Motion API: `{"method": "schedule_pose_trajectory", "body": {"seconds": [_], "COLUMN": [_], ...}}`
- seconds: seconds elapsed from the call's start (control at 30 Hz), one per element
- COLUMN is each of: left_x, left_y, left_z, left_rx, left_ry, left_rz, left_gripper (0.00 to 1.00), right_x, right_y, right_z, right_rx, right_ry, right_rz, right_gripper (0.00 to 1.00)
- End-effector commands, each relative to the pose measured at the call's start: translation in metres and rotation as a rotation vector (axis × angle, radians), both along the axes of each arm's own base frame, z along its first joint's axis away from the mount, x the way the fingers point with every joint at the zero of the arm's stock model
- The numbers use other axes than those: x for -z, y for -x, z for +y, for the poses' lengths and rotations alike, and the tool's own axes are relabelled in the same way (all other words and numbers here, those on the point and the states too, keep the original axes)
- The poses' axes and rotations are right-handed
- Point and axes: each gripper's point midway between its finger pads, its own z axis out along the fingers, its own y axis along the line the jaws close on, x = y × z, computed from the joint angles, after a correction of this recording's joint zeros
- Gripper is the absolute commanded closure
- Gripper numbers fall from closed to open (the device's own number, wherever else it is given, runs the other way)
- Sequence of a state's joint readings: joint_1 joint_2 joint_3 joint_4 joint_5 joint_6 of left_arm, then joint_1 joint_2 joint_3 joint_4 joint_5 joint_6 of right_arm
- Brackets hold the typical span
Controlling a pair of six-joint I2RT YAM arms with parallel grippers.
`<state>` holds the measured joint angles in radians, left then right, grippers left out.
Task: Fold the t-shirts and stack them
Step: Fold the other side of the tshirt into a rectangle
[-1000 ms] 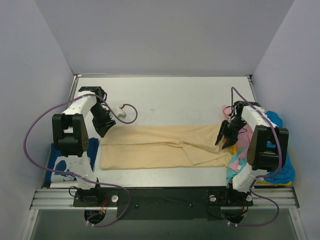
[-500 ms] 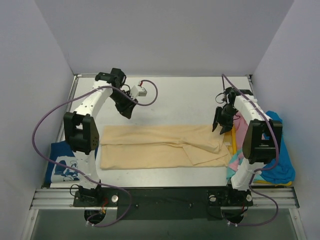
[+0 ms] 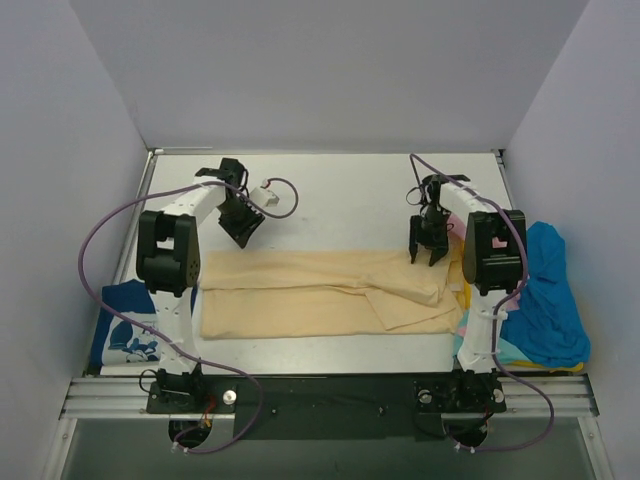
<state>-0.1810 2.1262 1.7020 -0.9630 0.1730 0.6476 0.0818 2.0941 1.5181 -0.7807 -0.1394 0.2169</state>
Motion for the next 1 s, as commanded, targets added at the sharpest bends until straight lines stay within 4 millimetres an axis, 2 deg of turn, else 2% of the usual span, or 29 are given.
{"method": "schedule_pose_trajectory", "body": {"seconds": [0.0, 0.03, 0.07, 0.13, 0.3, 0.37, 0.47, 0.53, 0.57, 0.63, 0.67, 0.7, 0.73, 0.77, 0.8, 0.83, 0.87, 0.9, 0.93, 0.97], "left_x": [0.003, 0.005, 0.003, 0.0, -0.015, -0.024, -0.041, -0.05, -0.052, -0.062, -0.074, -0.075, -0.086, -0.087, -0.097, -0.096, -0.103, -0.101, -0.106, -0.099], "left_y": [-0.007, -0.005, -0.005, -0.003, -0.006, -0.01, -0.018, -0.015, -0.012, -0.005, -0.004, 0.002, 0.005, 0.01, 0.011, 0.016, 0.019, 0.022, 0.027, 0.028], "left_z": [0.003, 0.004, 0.003, 0.001, -0.008, -0.017, -0.041, -0.066, -0.085, -0.119, -0.137, -0.156, -0.176, -0.192, -0.21, -0.225, -0.244, -0.255, -0.273, -0.28], "left_rx": [-0.006, -0.008, -0.007, -0.009, 0.008, 0.019, 0.049, 0.099, 0.133, 0.178, 0.184, 0.207, 0.215, 0.228, 0.22, 0.233, 0.23, 0.234, 0.238, 0.23], "left_ry": [-0.028, -0.03, -0.026, -0.019, -0.001, 0.023, 0.065, 0.095, 0.117, 0.184, 0.242, 0.27, 0.334, 0.363, 0.429, 0.454, 0.506, 0.524, 0.557, 0.562], "left_rz": [-0.049, -0.047, -0.05, -0.051, -0.075, -0.095, -0.123, -0.121, -0.118, -0.104, -0.103, -0.089, -0.088, -0.072, -0.068, -0.057, -0.05, -0.036, -0.034, -0.016], "left_gripper": [0.49, 0.49, 0.49, 0.49, 0.49, 0.49, 0.49, 0.49, 0.49, 0.49, 0.49, 0.49, 0.49, 0.49, 0.5, 0.5, 0.53, 0.54, 0.57, 0.59], "right_x": [-0.003, -0.003, -0.005, -0.009, -0.024, -0.028, -0.035, -0.044, -0.047, -0.056, -0.067, -0.065, -0.079, -0.079, -0.091, -0.087, -0.096, -0.088, -0.094, -0.083], "right_y": [-0.015, -0.019, -0.02, -0.02, -0.013, -0.017, -0.034, -0.041, -0.041, -0.037, -0.034, -0.026, -0.023, -0.012, -0.009, 0.005, 0.013, 0.028, 0.037, 0.052], "right_z": [0.02, 0.023, 0.027, 0.028, 0.027, 0.034, 0.041, 0.038, 0.036, 0.03, 0.028, 0.022, 0.019, 0.01, 0.002, -0.003, -0.011, -0.013, -0.019, -0.019], "right_rx": [-0.09, -0.097, -0.097, -0.09, -0.103, -0.127, -0.154, -0.142, -0.135, -0.108, -0.095, -0.077, -0.054, -0.02, 0.014, 0.054, 0.103, 0.142, 0.187, 0.213], "right_ry": [-0.049, -0.059, -0.075, -0.075, -0.08, -0.123, -0.142, -0.119, -0.106, -0.093, -0.089, -0.073, -0.066, -0.045, -0.042, -0.04, -0.055, -0.067, -0.097, -0.11], "right_rz": [-0.026, -0.033, -0.038, -0.045, -0.074, -0.099, -0.142, -0.161, -0.165, -0.171, -0.192, -0.179, -0.214, -0.203, -0.235, -0.212, -0.233, -0.203, -0.221, -0.188], "right_gripper": [0.59, 0.63, 0.77, 0.9, 0.92, 1.0, 1.0, 0.89, 0.71, 0.59, 0.57, 0.55, 0.55, 0.54, 0.54, 0.55, 0.55, 0.57, 0.6, 0.6]}}
